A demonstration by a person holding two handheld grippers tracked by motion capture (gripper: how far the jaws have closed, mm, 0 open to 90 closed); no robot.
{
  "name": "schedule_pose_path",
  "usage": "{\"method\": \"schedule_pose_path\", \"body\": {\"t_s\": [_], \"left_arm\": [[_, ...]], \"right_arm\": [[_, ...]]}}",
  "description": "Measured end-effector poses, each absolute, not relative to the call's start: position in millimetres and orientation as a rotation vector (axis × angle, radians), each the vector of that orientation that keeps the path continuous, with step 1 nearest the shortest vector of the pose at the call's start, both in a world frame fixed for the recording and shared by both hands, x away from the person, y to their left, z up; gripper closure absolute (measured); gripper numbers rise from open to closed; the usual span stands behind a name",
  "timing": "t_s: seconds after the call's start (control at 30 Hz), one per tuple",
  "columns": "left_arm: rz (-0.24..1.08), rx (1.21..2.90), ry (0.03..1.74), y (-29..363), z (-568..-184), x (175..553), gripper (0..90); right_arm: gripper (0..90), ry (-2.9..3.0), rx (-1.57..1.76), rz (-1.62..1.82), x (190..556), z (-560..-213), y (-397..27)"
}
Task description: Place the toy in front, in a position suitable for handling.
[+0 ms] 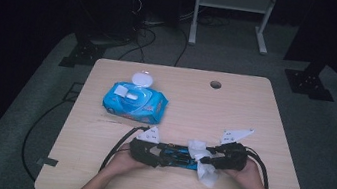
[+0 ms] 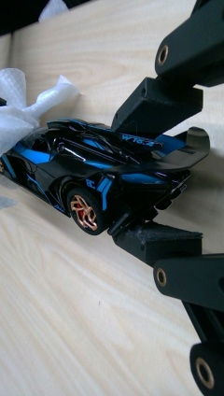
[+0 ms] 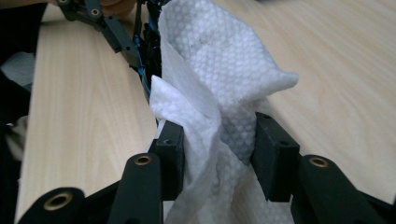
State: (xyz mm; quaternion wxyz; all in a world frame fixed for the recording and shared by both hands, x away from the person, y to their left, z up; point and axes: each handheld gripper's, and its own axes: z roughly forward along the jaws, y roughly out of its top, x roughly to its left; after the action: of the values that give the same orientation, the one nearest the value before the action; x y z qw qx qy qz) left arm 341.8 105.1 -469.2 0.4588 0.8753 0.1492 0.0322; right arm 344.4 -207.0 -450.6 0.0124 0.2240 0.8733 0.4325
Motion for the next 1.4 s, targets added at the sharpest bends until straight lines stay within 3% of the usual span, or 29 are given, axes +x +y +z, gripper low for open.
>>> {"method": "schedule_pose_path", "body": {"t_s": [0.33, 0.57, 0.77, 1.17, 1.4], "left_arm": [[0.216, 2.167, 0.364, 118, -468, 342, 45.6], [0.209, 2.177, 0.333, 117, -467, 338, 44.5], [0.159, 2.138, 0.348, 116, -465, 337, 37.4], [0.126, 2.136, 0.345, 117, -464, 336, 37.4], [0.1, 2.131, 0.349, 118, -466, 336, 40.0]], "right_arm": [[57.0, 2.627, 0.631, 1.296, 347, -446, -188], [56.0, 2.635, 0.596, 1.262, 337, -446, -190], [51.1, 2.674, 0.61, 1.248, 334, -444, -193], [57.2, 2.589, 0.736, 1.335, 324, -426, -210], [69.6, 2.613, 0.653, 1.344, 329, -406, -164]]}}
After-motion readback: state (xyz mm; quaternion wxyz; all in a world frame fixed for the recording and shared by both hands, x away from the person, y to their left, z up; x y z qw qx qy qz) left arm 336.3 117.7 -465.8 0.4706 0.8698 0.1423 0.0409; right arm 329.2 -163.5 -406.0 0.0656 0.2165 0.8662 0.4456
